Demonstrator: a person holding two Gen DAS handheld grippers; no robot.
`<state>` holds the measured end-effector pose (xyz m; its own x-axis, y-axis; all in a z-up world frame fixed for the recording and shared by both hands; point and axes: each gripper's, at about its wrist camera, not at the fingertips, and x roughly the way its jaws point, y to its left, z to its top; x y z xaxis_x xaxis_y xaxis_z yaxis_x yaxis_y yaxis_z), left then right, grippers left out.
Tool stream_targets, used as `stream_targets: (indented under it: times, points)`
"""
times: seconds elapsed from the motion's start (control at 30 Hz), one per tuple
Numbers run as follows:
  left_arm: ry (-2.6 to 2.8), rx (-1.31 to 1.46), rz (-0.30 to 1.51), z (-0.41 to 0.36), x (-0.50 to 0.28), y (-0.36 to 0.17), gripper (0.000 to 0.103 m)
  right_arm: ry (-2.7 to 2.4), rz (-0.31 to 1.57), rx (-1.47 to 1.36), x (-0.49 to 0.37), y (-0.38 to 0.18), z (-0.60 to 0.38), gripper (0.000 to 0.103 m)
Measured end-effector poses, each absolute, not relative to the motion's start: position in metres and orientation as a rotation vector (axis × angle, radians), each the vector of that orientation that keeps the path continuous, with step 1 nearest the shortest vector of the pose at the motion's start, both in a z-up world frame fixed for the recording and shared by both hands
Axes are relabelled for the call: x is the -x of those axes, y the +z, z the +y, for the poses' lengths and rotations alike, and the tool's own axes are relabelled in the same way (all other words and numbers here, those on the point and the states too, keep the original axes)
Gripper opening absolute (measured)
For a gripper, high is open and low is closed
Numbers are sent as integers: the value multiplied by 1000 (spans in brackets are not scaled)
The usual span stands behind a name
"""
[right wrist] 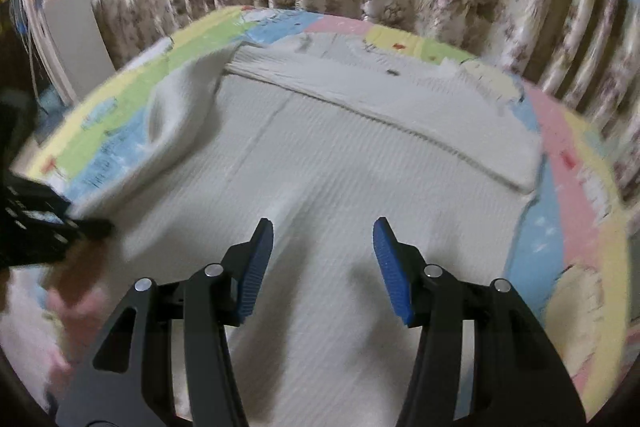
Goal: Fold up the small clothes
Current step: 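Grasp the other sleeve with the left tool and fold it across the body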
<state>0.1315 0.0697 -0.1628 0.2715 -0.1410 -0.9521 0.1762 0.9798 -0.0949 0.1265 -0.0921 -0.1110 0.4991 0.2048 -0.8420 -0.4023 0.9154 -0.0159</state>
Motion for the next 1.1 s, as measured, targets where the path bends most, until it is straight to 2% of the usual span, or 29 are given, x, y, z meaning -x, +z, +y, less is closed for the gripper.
stream_targets:
  times: [0.37,0.6,0.73,1.1]
  points:
    - [-171,6,1190,103,-139,-108,20,360,963,246,-142,-111,-94,53]
    - [-189,367,1091,130,-178,-90,19,326,958,241,-161,-108,-103,53]
    - [-281,499,1058,99,-196,-89,19,283,953,256,-173,-107,-119,53]
    - [-487,419,1139,-37,-232,-123,19,128,999,225,-181,-113,-195,53]
